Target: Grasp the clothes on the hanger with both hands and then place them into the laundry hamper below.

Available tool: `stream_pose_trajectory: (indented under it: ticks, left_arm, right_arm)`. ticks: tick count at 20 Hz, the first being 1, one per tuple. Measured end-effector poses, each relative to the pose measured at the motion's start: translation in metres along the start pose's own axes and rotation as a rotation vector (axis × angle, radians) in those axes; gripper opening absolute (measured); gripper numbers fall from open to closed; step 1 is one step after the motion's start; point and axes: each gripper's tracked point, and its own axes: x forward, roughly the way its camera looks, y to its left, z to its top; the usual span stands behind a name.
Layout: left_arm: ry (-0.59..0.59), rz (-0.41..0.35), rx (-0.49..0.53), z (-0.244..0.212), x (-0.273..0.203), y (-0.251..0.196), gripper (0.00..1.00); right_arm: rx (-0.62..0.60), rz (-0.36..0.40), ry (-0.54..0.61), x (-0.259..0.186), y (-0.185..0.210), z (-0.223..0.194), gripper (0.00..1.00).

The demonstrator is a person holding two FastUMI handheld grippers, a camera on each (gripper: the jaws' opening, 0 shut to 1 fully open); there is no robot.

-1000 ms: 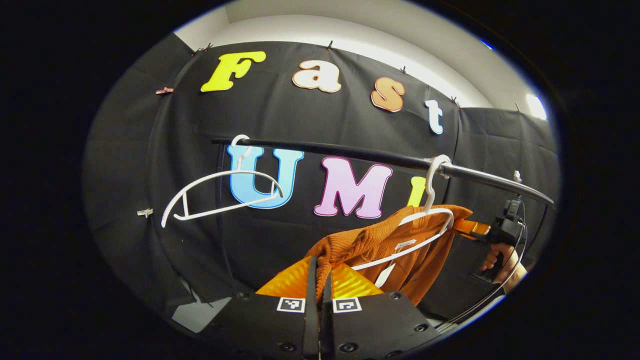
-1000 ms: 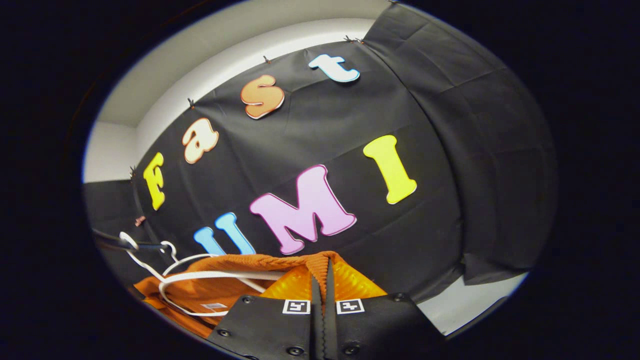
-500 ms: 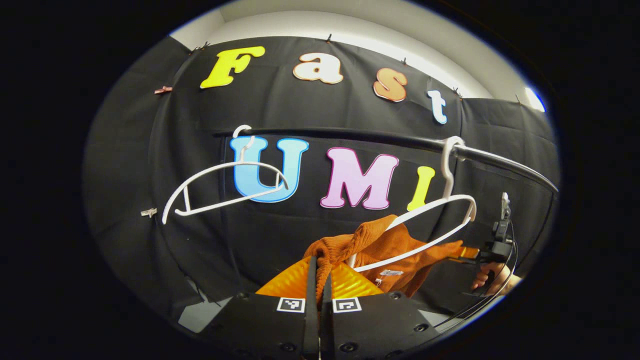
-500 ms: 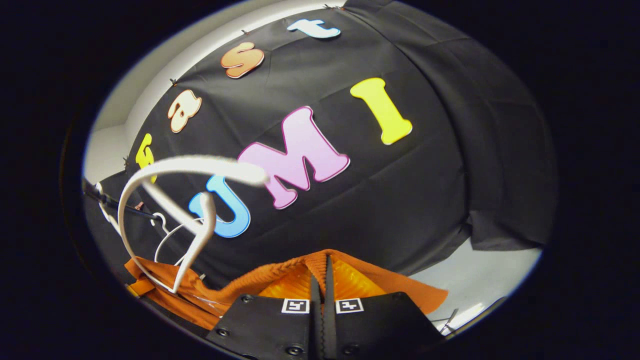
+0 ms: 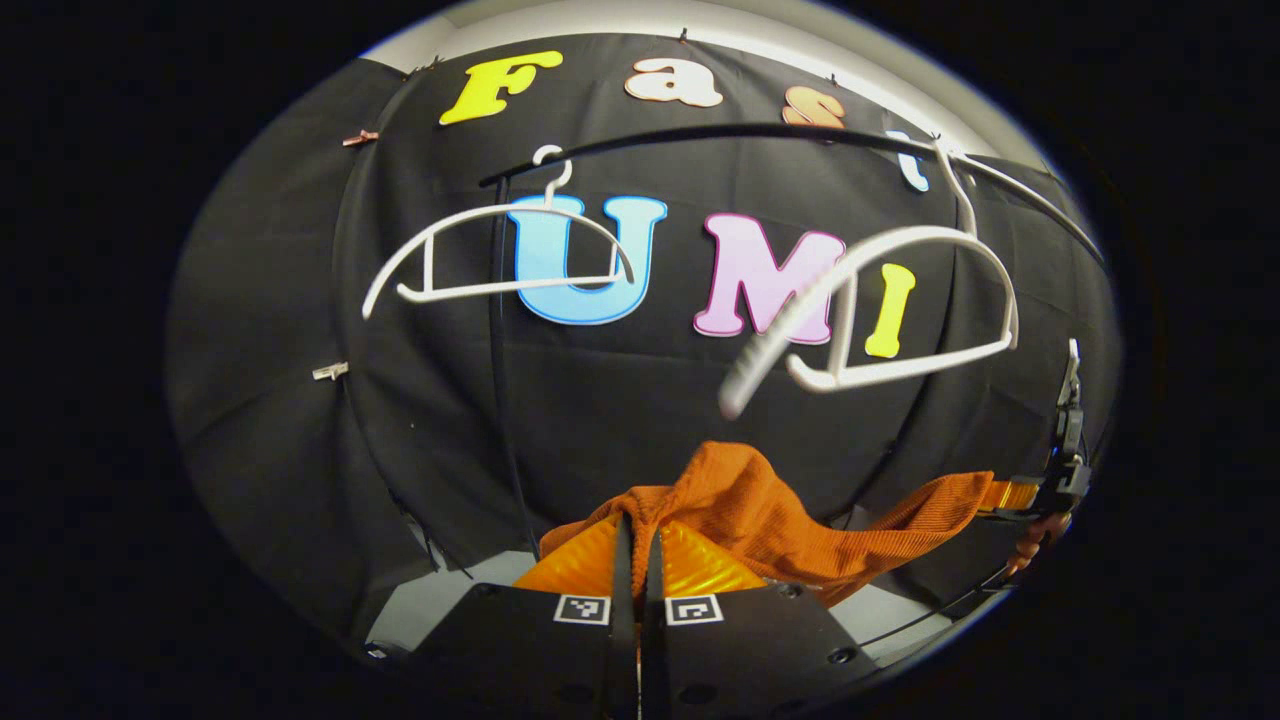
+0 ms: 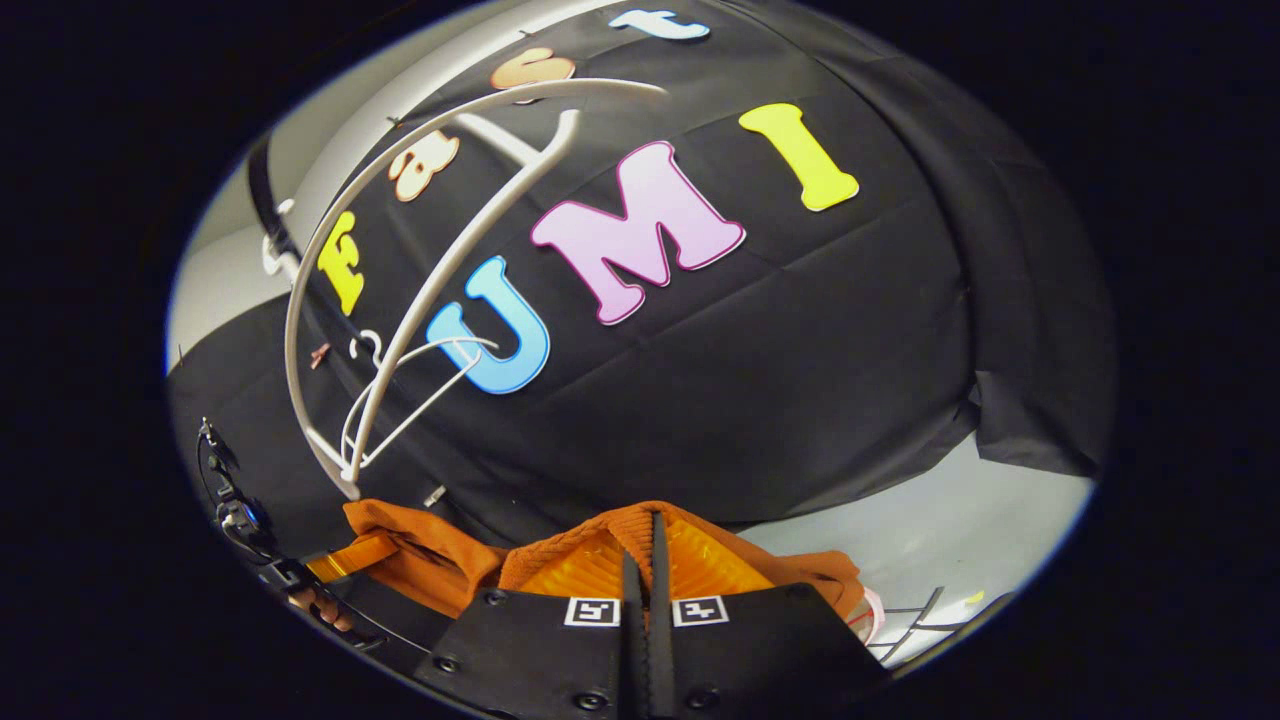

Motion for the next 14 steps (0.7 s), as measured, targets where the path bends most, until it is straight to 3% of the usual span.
stream_pose_trajectory:
  ticks: [3, 9, 12, 14]
  left_arm:
    - [-0.003, -0.067, -0.023, -0.027, -0.001, -0.023, 0.06]
    - [-0.042, -0.261, -0.016, -0.033, -0.013, -0.098, 0.06]
    - [-0.076, -0.351, 0.001, -0.029, -0.014, -0.125, 0.06]
    - [-0.047, -0.360, 0.027, -0.042, -0.001, -0.128, 0.03]
  right_arm:
    - [-0.003, 0.027, 0.036, -0.006, 0.024, -0.027, 0.05]
    - [-0.029, 0.102, 0.102, -0.017, 0.065, -0.063, 0.05]
    - [-0.052, 0.109, 0.119, -0.021, 0.065, -0.070, 0.05]
    - [-0.070, 0.070, 0.132, -0.014, 0.046, -0.077, 0.05]
